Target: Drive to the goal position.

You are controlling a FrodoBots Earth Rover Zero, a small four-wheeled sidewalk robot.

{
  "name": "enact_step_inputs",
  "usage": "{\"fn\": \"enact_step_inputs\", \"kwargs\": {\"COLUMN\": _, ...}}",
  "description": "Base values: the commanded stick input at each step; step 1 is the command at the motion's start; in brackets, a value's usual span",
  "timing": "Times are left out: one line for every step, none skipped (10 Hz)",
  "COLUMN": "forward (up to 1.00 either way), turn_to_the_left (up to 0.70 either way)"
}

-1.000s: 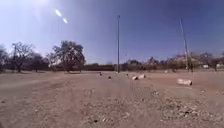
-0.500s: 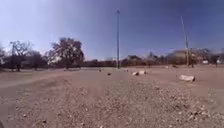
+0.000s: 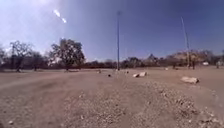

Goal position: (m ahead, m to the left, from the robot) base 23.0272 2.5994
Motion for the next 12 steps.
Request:
{"fn": "enact_step_inputs", "kwargs": {"forward": 0.50, "turn_to_the_left": 0.00}}
{"fn": "enact_step_inputs", "kwargs": {"forward": 0.50, "turn_to_the_left": 0.00}}
{"fn": "enact_step_inputs", "kwargs": {"forward": 0.50, "turn_to_the_left": 0.00}}
{"fn": "enact_step_inputs", "kwargs": {"forward": 0.50, "turn_to_the_left": 0.00}}
{"fn": "enact_step_inputs", "kwargs": {"forward": 0.50, "turn_to_the_left": 0.00}}
{"fn": "enact_step_inputs", "kwargs": {"forward": 0.50, "turn_to_the_left": 0.00}}
{"fn": "enact_step_inputs", "kwargs": {"forward": 0.50, "turn_to_the_left": 0.00}}
{"fn": "enact_step_inputs", "kwargs": {"forward": 0.50, "turn_to_the_left": 0.00}}
{"fn": "enact_step_inputs", "kwargs": {"forward": 0.50, "turn_to_the_left": 0.00}}
{"fn": "enact_step_inputs", "kwargs": {"forward": 0.50, "turn_to_the_left": 0.00}}
{"fn": "enact_step_inputs", "kwargs": {"forward": 0.50, "turn_to_the_left": 0.00}}
{"fn": "enact_step_inputs", "kwargs": {"forward": 0.50, "turn_to_the_left": 0.00}}
